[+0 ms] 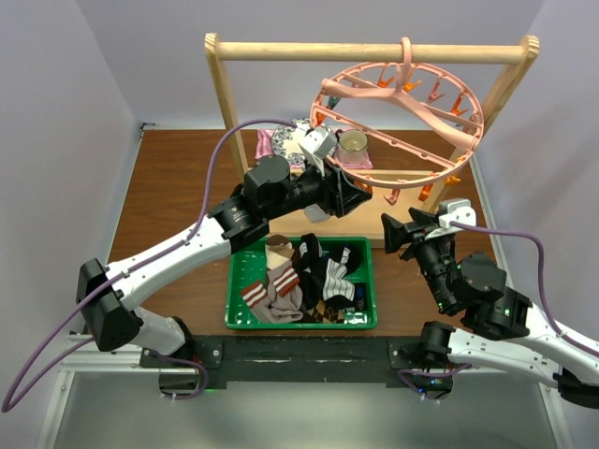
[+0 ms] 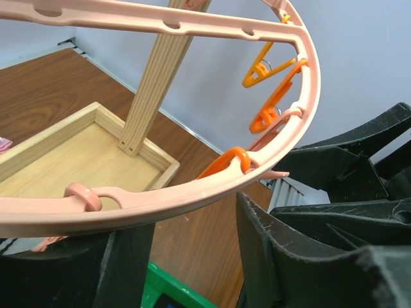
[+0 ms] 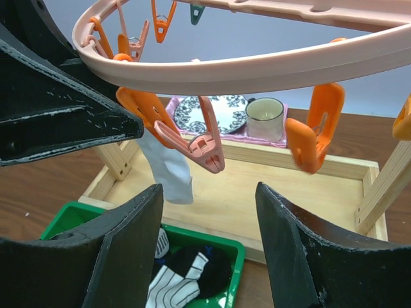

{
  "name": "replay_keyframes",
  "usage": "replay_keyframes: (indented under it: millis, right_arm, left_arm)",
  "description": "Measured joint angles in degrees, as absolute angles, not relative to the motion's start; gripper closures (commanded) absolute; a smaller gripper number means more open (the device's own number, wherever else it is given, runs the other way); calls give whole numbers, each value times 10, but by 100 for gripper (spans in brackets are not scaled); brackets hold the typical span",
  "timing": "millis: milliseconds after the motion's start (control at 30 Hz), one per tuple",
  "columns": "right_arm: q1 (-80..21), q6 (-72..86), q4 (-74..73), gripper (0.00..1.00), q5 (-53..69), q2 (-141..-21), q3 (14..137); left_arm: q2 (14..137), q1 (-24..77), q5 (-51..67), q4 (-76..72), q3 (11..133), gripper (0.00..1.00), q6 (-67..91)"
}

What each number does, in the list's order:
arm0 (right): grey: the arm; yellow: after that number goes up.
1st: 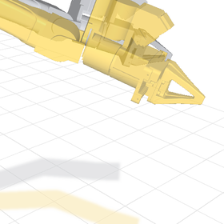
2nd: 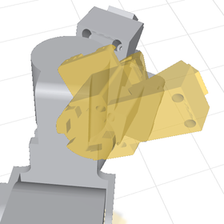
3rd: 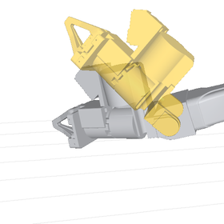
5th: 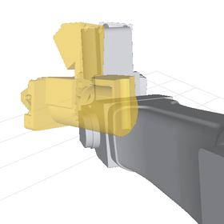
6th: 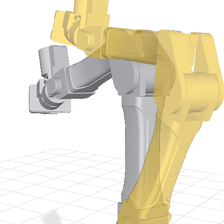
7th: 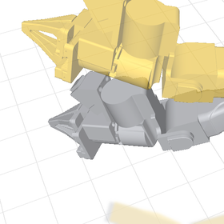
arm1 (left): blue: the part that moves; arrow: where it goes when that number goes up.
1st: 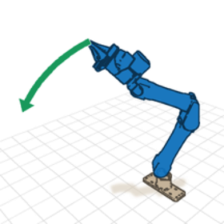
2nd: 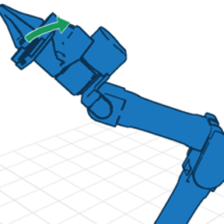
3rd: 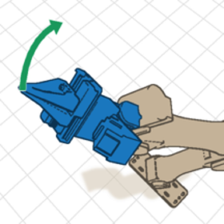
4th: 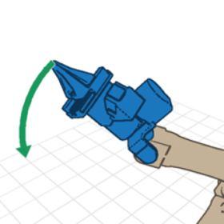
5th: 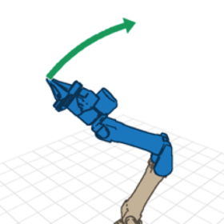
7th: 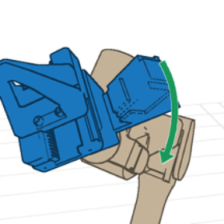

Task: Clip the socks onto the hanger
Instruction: Open the clamp at the hanger.

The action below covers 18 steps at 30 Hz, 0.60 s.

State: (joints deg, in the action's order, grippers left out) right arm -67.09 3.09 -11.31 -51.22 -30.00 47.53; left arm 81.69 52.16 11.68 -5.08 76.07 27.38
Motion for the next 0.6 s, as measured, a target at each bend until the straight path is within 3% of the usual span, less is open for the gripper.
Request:
replay_keyframes:
  millis: [167, 267, 600]
  right_arm:
    - [-671, 37, -116, 37, -509, -300, 475]
    - [-671, 41, -117, 38, -500, -300, 474]
    - [-671, 55, -102, 38, -456, -321, 446]
  left_arm:
    - [819, 522, 115, -51, 762, 69, 273]
    - [819, 522, 113, -51, 763, 76, 272]
    - [819, 522, 109, -50, 764, 80, 272]
